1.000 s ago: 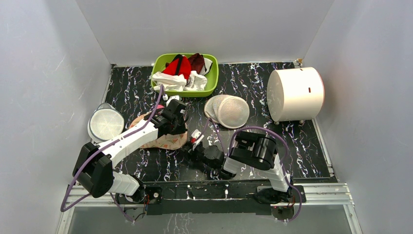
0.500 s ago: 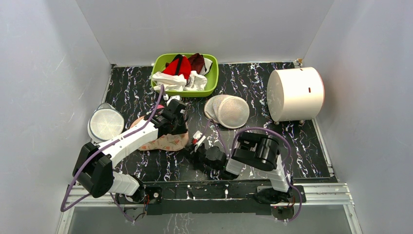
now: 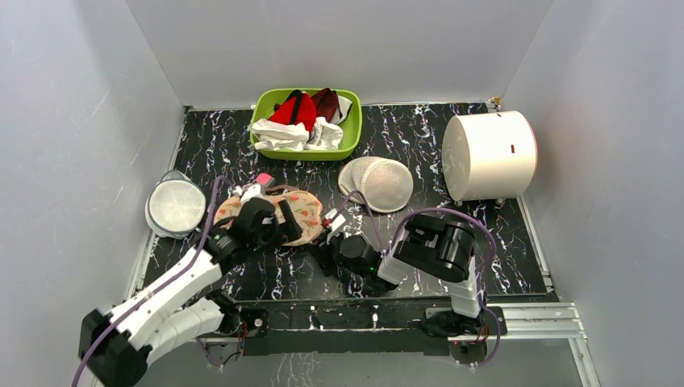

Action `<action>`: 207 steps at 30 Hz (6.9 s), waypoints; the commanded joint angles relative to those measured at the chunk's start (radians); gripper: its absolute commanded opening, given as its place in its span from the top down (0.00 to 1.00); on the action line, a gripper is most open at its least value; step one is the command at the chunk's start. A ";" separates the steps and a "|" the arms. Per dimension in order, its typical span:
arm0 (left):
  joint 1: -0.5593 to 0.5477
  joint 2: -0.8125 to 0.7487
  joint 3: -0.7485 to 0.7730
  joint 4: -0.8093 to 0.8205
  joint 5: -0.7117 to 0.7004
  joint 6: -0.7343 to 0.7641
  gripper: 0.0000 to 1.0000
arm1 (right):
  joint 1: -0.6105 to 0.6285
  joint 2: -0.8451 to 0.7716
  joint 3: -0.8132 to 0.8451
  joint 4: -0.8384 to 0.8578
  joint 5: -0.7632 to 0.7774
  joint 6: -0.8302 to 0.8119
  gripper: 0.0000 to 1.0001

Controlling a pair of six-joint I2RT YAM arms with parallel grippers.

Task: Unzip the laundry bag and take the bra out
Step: Unzip the laundry bag at the center of the board.

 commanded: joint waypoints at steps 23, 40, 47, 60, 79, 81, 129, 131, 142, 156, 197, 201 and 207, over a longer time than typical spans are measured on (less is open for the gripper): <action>0.029 0.089 -0.244 0.291 0.050 -0.622 0.85 | -0.017 -0.094 0.019 -0.053 -0.068 0.077 1.00; 0.061 0.041 -0.269 0.199 0.082 -0.311 1.00 | -0.160 -0.223 -0.009 -0.388 -0.084 0.007 1.00; 0.060 0.158 -0.231 0.295 0.230 -0.089 1.00 | -0.177 -0.316 -0.067 -0.441 -0.273 -0.055 1.00; 0.046 0.325 -0.028 0.150 0.145 0.255 1.00 | -0.173 -0.418 -0.194 -0.378 -0.404 0.049 1.00; 0.045 0.148 -0.330 0.590 0.451 -0.272 0.34 | -0.133 -0.284 -0.104 -0.219 -0.433 0.201 1.00; 0.045 0.185 -0.333 0.634 0.452 -0.288 0.43 | -0.124 -0.283 -0.105 -0.219 -0.428 0.201 1.00; 0.134 -0.113 -0.195 0.040 0.280 -0.073 0.19 | -0.158 -0.280 -0.073 -0.238 -0.504 0.203 1.00; 0.132 -0.127 -0.208 0.058 0.309 -0.103 0.19 | -0.158 -0.271 -0.067 -0.234 -0.500 0.207 1.00; 0.074 0.007 -0.223 0.258 0.361 -0.166 0.18 | -0.146 -0.273 -0.068 -0.218 -0.507 0.225 1.00; 0.002 0.112 -0.218 0.251 0.202 -0.176 0.64 | -0.120 -0.273 -0.070 -0.222 -0.495 0.235 1.00; 0.030 -0.039 -0.081 -0.006 0.219 -0.069 0.26 | -0.204 -0.254 0.004 -0.346 -0.566 0.248 1.00; 0.028 -0.043 -0.169 0.115 0.311 -0.173 0.16 | -0.203 -0.244 0.017 -0.311 -0.554 0.280 1.00; 0.027 -0.128 -0.224 0.099 0.225 -0.311 0.13 | -0.201 -0.239 0.043 -0.307 -0.551 0.287 1.00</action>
